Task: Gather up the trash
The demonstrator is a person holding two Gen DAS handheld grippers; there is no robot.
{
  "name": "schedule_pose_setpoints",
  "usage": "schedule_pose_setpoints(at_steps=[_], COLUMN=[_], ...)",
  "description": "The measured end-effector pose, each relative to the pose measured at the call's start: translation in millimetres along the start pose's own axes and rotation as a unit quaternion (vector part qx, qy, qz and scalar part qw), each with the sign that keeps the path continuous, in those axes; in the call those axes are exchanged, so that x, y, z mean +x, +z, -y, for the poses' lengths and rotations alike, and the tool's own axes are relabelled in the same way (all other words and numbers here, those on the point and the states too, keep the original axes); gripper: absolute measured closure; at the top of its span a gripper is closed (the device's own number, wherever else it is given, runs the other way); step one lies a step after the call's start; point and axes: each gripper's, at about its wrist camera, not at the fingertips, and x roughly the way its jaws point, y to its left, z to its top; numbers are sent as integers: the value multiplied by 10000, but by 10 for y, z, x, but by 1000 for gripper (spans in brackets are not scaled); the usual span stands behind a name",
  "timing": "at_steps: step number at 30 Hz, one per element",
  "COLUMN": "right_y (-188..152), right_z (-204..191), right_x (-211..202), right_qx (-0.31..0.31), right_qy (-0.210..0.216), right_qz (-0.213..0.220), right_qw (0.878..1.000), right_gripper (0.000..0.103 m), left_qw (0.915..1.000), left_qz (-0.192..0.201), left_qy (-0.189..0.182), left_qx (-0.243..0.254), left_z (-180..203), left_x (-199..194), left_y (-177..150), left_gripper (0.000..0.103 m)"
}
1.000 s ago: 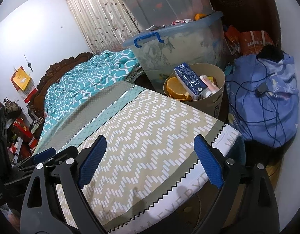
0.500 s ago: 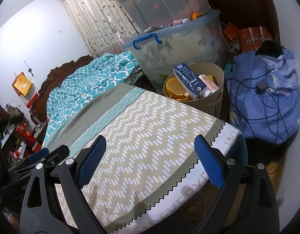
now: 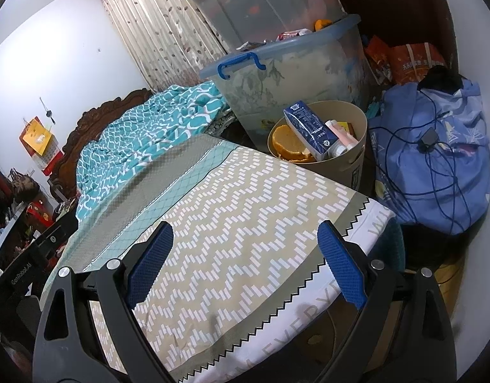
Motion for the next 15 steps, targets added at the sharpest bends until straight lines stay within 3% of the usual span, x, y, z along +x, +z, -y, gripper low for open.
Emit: schedule_pose_setpoints(at_steps=[15], right_y=[13], right_z=[-4], right_x=[-101], right_qx=[-20], right_qy=[9], right_qz=[178], right_qw=[9998], right_gripper=[11], left_qw=[9990], left_qz=[-164], left_qy=[280], left_qx=[316], left_z=[80], left_x=[-3], left_y=[-30], left_gripper=[9])
